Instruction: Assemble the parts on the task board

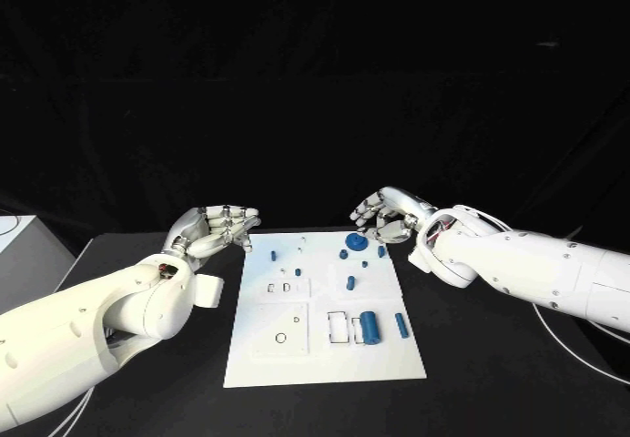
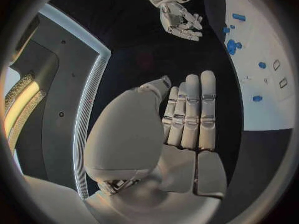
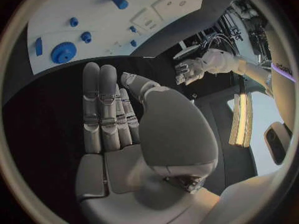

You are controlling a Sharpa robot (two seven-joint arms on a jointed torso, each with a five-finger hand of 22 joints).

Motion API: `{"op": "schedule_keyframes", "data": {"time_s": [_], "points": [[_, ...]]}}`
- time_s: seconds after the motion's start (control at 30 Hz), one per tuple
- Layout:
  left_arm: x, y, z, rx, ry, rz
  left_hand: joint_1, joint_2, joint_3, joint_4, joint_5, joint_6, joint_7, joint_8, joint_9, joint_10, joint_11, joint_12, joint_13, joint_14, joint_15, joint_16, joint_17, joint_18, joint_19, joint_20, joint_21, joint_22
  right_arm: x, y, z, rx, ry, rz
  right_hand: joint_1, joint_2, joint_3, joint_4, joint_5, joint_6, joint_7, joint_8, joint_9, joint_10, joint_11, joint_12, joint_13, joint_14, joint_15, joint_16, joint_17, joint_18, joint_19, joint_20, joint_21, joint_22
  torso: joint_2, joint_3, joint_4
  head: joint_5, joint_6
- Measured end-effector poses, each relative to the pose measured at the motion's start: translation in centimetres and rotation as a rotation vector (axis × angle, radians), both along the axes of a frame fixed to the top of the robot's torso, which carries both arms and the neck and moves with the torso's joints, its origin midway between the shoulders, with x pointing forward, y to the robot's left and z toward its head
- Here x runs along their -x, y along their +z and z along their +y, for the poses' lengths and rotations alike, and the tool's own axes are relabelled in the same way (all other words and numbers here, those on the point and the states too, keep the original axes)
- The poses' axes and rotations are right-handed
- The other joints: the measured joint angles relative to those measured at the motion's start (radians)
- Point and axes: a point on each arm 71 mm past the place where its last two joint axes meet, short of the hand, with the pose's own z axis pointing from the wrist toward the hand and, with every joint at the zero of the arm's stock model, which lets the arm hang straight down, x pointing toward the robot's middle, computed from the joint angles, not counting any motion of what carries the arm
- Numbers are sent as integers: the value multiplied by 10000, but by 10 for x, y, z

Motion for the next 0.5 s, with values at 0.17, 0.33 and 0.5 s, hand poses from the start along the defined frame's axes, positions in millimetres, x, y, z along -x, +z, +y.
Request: {"op": "schedule_keyframes", "data": {"time_s": [0.17, 0.33, 0.5], "points": [[7, 10, -5, 66, -261, -132, -120, -59, 107, -55, 0, -95, 0, 0, 70, -40, 40, 0, 10, -53, 9, 485, 335, -2, -155, 13, 505, 332, -5, 2, 7, 1328, -89, -207, -431, -588, 824, 139, 59, 322, -107, 0, 265, 163, -72, -35, 45, 378, -100, 5630, 5351, -632, 1800, -57, 4788, 5478, 228, -60, 146, -112, 61], [10, 17, -9, 130, -412, -255, -197, -113, 188, -136, 0, -310, 34, 0, 73, -310, 91, 0, -2, -377, 79, 513, 416, -5, -297, 83, 711, 475, -9, 1, 12, 2449, -234, -313, -545, -702, 745, 234, 15, 349, -144, 0, 350, -25, -73, -35, 69, 378, -100, 6329, 5989, -635, 1961, -62, 5288, 6114, 402, -117, 293, -271, 135], [13, 23, -11, 176, -493, -362, -197, -113, 215, -108, 0, -311, 35, -38, 73, -347, 128, 0, -7, -377, 80, 513, 428, -8, -296, 83, 750, 503, -11, -1, 17, 3373, -373, -387, -650, -807, 602, 337, -24, 260, -234, 0, 385, -94, -142, -35, 110, 377, -100, 6478, 6118, -634, 1985, -86, 5383, 6233, 546, -167, 428, -382, 205]]}}
